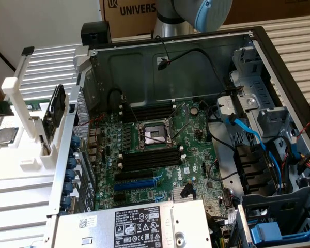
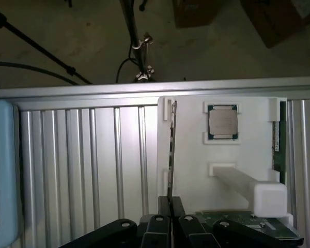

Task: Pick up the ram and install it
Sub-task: 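Pick up the ram and move it above insertion slot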

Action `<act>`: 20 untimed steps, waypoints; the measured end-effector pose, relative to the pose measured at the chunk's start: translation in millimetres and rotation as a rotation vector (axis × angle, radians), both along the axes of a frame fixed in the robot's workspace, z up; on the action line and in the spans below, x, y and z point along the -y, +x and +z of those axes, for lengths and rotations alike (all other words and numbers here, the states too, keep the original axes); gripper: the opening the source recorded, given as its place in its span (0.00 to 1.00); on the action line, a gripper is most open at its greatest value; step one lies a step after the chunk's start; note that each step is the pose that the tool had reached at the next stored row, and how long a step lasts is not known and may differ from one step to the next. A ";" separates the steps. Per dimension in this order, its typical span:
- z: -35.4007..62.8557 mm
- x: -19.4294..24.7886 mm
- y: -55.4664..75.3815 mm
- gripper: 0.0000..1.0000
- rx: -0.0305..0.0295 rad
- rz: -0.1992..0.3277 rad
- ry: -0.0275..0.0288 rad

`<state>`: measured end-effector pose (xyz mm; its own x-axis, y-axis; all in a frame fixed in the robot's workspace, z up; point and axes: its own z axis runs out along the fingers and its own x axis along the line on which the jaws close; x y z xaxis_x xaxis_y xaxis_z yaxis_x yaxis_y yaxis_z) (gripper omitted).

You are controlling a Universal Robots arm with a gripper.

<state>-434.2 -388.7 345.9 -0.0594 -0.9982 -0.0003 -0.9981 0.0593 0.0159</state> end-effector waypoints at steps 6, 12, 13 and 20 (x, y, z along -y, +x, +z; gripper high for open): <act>10.2 -0.1 8.4 0.13 0.0074 -0.001 0.0007; 19.7 -0.1 21.1 0.13 0.0075 -0.001 -0.0009; 23.2 0.0 25.8 0.13 0.0077 -0.001 0.0047; 33.0 0.9 43.3 0.13 0.0087 -0.001 0.0203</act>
